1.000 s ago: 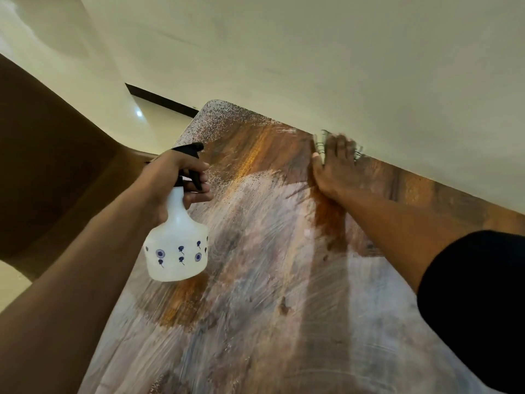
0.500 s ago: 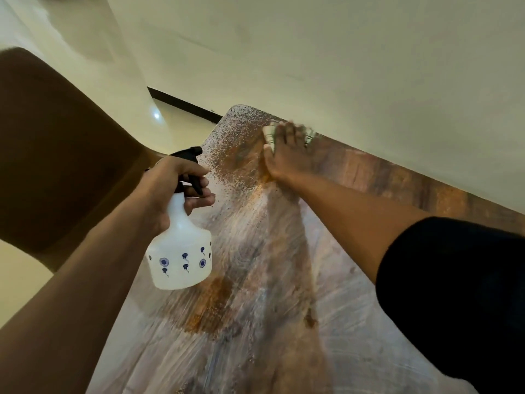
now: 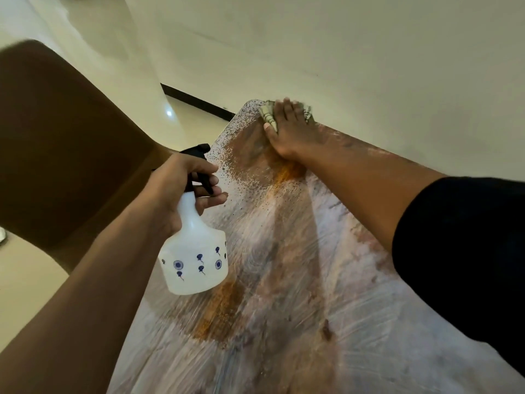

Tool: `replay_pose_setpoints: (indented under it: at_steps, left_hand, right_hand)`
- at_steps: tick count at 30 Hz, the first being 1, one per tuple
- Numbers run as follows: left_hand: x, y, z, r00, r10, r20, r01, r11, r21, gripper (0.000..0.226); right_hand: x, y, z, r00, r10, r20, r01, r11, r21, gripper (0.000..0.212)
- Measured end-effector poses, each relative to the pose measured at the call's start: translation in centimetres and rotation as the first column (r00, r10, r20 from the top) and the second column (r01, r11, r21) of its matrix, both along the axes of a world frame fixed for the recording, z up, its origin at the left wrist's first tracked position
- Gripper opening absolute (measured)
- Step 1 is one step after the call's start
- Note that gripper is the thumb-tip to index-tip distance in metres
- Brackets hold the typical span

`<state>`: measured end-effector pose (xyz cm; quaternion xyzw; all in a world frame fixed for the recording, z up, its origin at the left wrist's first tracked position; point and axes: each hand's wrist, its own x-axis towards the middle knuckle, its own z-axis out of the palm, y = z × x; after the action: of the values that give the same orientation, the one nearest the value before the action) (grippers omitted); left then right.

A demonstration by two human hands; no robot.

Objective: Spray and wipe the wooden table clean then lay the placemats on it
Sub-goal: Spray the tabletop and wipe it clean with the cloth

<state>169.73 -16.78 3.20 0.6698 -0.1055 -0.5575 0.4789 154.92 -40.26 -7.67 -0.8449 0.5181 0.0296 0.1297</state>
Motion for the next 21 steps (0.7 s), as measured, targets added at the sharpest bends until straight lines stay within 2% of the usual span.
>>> replay_pose_setpoints:
  at_steps: [3,5,8,11,13,17,21]
  left_hand:
    - [0.4,-0.1,-0.1,1.0,0.007,0.013,-0.007,1.0,0.002,0.004]
    - [0.4,-0.1,0.0,1.0,0.001,0.015,-0.001,1.0,0.02,0.004]
    - [0.5,-0.3,-0.1,1.0,0.027,0.006,-0.027,1.0,0.009,0.004]
    - [0.5,-0.5,-0.4,0.999,0.033,0.013,-0.033,0.999,-0.008,0.003]
    - [0.4,-0.6,-0.6,1.0,0.027,0.016,-0.027,1.0,0.009,0.005]
    - [0.2,-0.7,-0.6,0.999,-0.019,0.028,0.017,0.997,0.076,0.009]
    - [-0.2,-0.5,-0.5,0.999,-0.023,0.032,0.02,0.996,0.089,0.01]
  right_hand:
    - [0.9,0.3,-0.4,0.995,-0.097,0.013,0.097,0.995,-0.012,0.075]
    - [2.1,1.0,-0.5,0.995,-0.09,0.03,0.091,0.995,-0.031,0.075]
    - [4.1,2.8,-0.2,0.993,0.114,-0.002,-0.114,0.992,-0.049,0.073]
    - [6.5,4.5,-0.4,0.929,0.369,0.001,-0.369,0.928,-0.048,0.073]
    - [7.1,4.2,-0.7,0.899,0.439,0.015,-0.438,0.898,-0.049,0.072]
    - [6.2,2.0,-0.6,0.892,0.452,0.019,-0.449,0.89,-0.073,0.071]
    - [5.4,-1.3,0.0,0.959,0.282,0.019,-0.281,0.958,-0.057,0.071]
